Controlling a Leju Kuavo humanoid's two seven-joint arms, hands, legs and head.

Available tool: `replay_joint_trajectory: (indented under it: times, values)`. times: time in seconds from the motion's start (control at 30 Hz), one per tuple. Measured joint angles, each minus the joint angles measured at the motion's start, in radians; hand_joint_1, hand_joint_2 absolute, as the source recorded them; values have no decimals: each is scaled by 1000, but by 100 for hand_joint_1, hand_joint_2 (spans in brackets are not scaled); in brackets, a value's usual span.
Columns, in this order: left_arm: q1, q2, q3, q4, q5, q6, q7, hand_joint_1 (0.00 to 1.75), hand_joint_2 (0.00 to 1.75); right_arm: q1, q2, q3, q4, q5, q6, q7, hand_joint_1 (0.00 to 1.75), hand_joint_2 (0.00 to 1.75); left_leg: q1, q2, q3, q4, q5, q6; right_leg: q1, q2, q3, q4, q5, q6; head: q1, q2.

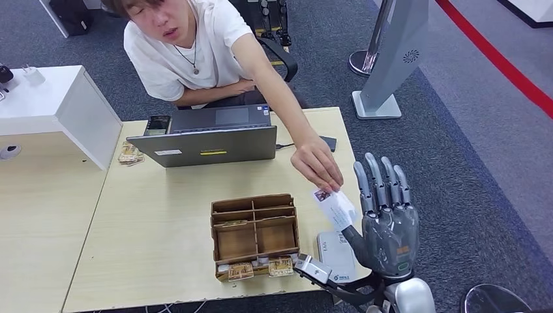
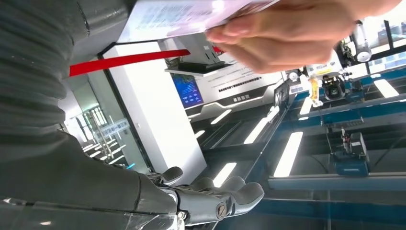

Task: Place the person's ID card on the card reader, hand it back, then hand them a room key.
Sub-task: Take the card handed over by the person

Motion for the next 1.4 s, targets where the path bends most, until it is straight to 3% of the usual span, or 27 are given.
replay_joint_trajectory:
  times: [0.1,0.8,1.1,1.17,1.33,1.4]
  values:
    - [0,-2,-3,0,0,0,-6,0,0,-5,-7,5,0,0,0,14,175,175,0,0,0,0,0,0,0,0,0,0,0,0,0,0]
    - [0,-15,-4,0,2,0,-17,0,0,-18,-51,90,0,0,0,134,175,175,0,0,0,0,0,0,0,0,0,0,0,0,0,0]
    - [0,-15,-4,0,3,2,-17,0,0,-18,-82,165,0,-25,0,247,175,175,0,0,0,0,0,0,0,0,0,0,0,0,0,0]
    - [0,-16,-4,0,4,3,-16,0,0,-15,-86,176,1,-75,0,219,175,175,0,0,0,0,0,0,0,0,0,0,0,0,0,0]
    - [0,-16,-4,0,9,5,-13,0,0,22,-72,163,35,-275,0,45,175,175,0,0,0,0,0,0,0,0,0,0,0,0,0,0]
    - [0,-16,-4,0,12,6,-12,0,0,37,-67,156,60,-348,0,21,175,175,0,0,0,0,0,0,0,0,0,0,0,0,0,0]
